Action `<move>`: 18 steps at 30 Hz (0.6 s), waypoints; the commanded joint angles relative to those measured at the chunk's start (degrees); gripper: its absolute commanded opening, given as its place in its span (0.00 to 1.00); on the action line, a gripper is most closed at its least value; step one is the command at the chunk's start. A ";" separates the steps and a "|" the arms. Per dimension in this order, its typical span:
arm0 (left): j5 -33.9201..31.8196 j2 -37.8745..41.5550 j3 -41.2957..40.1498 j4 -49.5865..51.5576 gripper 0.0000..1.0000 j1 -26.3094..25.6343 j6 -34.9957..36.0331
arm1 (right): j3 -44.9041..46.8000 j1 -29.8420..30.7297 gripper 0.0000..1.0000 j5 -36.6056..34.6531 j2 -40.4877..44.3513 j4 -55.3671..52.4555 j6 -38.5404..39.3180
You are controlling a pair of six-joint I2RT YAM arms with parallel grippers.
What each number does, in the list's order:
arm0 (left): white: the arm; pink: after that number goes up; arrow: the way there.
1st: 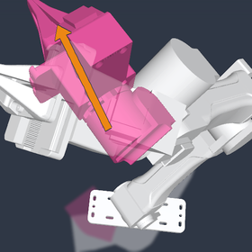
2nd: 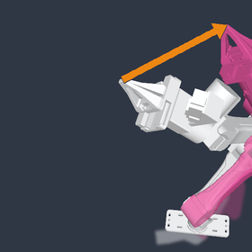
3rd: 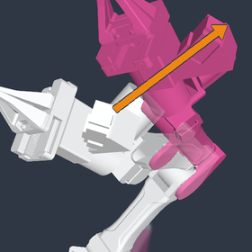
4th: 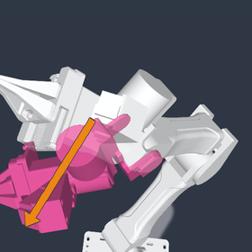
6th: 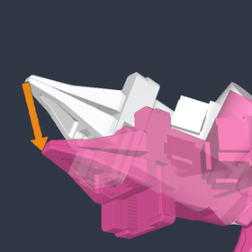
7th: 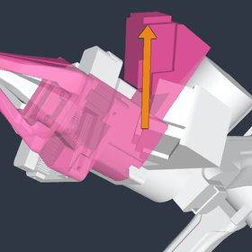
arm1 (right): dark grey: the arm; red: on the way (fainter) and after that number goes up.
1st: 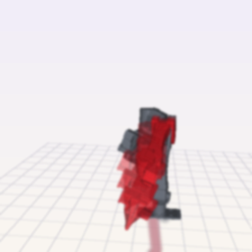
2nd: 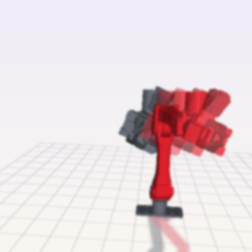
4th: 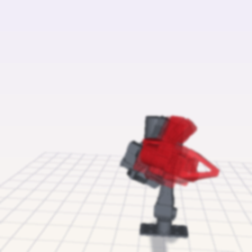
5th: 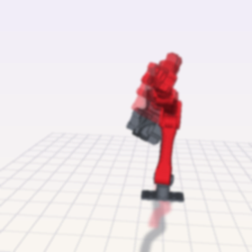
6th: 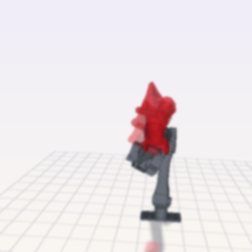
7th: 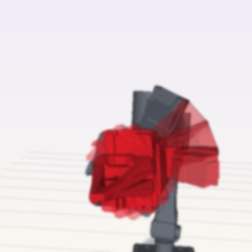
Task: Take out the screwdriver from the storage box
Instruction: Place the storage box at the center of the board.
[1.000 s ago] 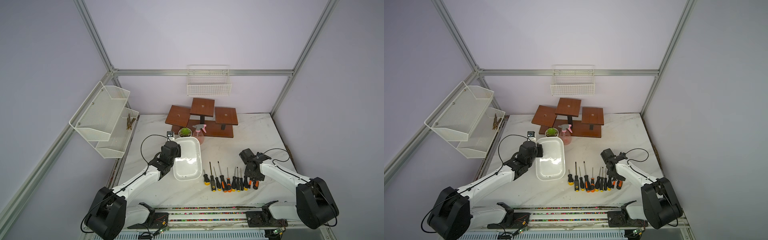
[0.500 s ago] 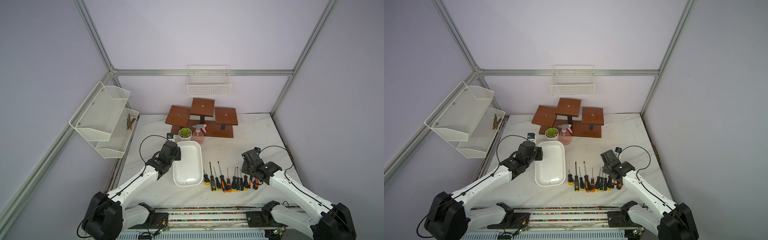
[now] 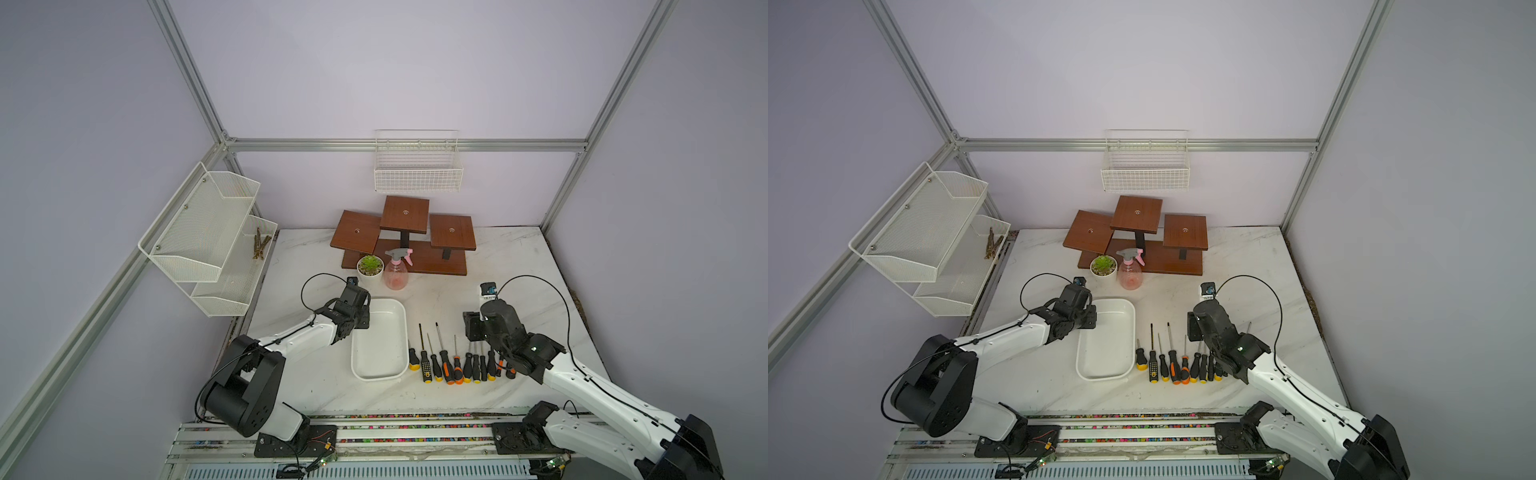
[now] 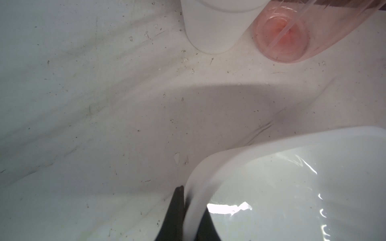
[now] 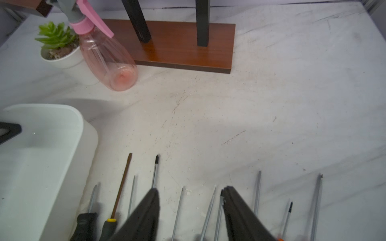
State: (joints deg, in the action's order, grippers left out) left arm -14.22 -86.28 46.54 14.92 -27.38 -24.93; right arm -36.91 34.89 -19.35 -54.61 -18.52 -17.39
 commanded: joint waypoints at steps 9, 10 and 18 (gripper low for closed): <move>-7.90 -0.23 0.60 2.13 0.20 0.33 0.41 | 4.55 0.26 0.74 -2.36 -1.33 20.45 8.56; -8.33 0.30 0.57 2.22 0.23 0.31 0.41 | 4.03 0.26 0.74 -2.42 -2.36 20.39 8.45; -9.33 3.32 2.68 3.99 0.53 0.31 2.40 | 2.36 -1.15 0.99 -3.76 -4.50 19.25 8.82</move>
State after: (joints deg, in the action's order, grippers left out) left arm -21.67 -85.73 47.11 18.35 -27.38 -24.10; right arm -32.73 34.50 -21.71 -59.40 -1.10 -9.26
